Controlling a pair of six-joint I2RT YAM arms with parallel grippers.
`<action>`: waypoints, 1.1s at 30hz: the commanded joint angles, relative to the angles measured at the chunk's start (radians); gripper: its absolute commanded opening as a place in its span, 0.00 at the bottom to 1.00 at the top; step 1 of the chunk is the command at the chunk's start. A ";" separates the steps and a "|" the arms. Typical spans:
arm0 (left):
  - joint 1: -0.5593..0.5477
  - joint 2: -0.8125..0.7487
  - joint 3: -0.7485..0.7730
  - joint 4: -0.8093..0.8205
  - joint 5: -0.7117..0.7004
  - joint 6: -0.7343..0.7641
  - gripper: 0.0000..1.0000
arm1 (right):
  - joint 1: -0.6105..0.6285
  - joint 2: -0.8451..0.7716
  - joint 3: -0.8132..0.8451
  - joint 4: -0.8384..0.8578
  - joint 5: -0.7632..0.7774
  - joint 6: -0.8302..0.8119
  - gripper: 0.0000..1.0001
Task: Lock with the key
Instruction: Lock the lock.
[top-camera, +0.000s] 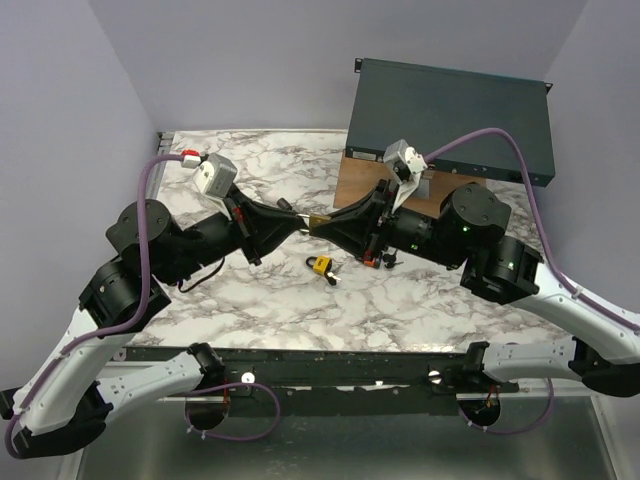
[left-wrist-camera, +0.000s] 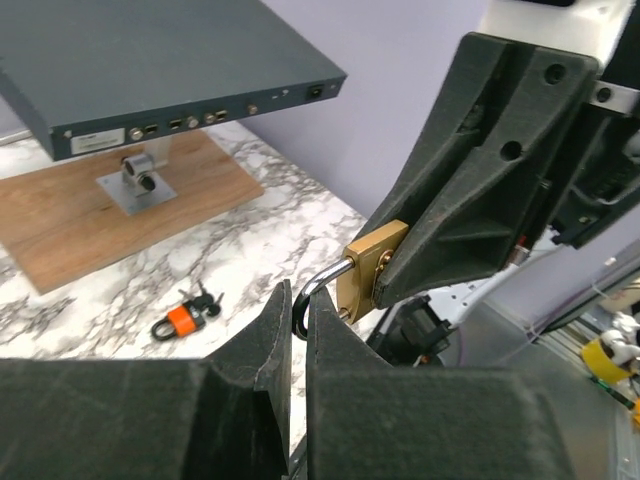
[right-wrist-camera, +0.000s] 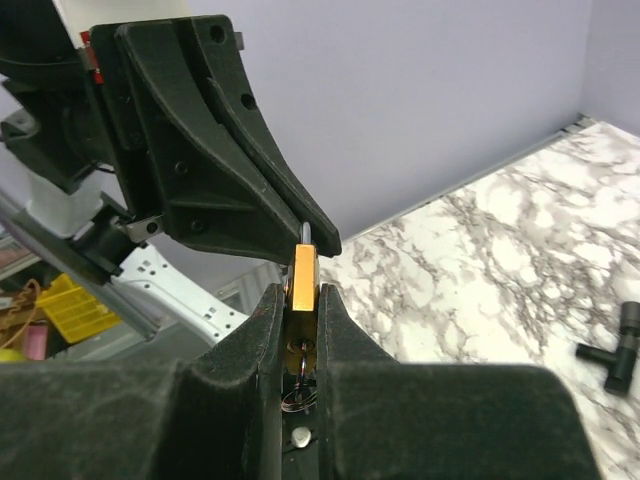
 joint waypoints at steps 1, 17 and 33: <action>-0.087 0.082 0.017 -0.031 0.063 -0.034 0.00 | 0.052 0.110 0.024 -0.026 0.166 -0.062 0.01; -0.161 0.112 0.100 0.034 0.151 -0.096 0.00 | 0.076 0.159 0.028 -0.064 0.266 -0.088 0.01; -0.213 0.136 0.128 0.099 0.243 -0.125 0.00 | 0.076 0.189 0.046 -0.088 0.267 -0.078 0.01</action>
